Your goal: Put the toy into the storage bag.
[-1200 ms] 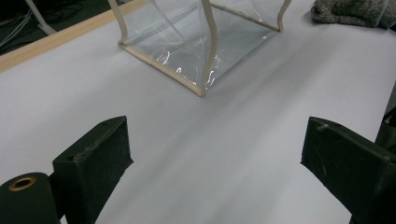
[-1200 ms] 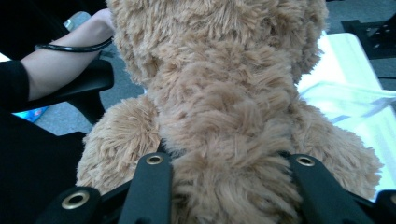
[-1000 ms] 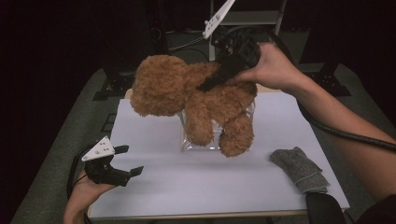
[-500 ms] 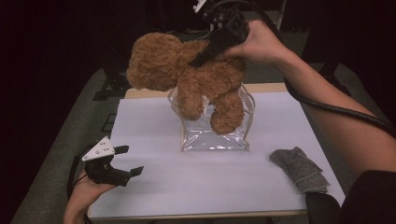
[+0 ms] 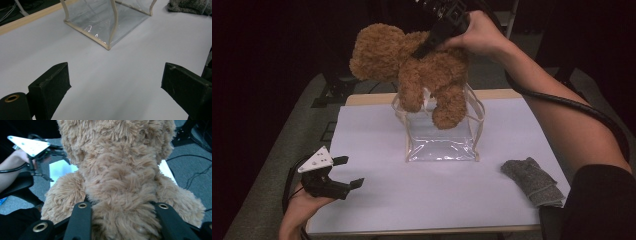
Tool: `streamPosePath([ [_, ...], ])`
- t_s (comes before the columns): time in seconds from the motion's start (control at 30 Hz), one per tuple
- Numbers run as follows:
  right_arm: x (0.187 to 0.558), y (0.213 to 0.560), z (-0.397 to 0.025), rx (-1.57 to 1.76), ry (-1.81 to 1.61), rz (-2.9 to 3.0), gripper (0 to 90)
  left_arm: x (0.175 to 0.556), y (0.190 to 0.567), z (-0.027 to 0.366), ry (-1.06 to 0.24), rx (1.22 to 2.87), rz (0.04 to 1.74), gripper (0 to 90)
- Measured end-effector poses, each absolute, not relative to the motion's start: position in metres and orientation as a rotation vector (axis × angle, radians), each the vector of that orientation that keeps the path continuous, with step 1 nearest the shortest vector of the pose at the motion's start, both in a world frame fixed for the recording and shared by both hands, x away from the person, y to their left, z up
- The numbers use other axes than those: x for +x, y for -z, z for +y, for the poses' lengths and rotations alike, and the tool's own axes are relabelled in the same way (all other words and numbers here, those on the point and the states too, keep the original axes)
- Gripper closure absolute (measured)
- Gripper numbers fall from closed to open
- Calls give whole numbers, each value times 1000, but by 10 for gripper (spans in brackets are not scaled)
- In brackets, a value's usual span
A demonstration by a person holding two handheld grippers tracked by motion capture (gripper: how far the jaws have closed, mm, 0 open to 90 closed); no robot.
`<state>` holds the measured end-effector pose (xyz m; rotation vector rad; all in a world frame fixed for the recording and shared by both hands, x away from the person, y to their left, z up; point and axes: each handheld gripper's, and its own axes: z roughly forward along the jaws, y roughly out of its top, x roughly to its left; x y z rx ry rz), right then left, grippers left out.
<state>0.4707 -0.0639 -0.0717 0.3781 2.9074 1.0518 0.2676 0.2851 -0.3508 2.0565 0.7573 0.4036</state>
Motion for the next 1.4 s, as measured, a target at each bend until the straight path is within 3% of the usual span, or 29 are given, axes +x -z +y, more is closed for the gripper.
streamPosePath([
  [0.87,557,91,-86,611,-962,2788,647,269,355,288,-382,2058,771,72],
  [1.17,560,111,-83,612,-900,2785,646,269,355,287,-379,2059,768,72],
  [1.4,543,117,-74,552,-875,2795,644,268,354,286,-377,2058,760,72],
])
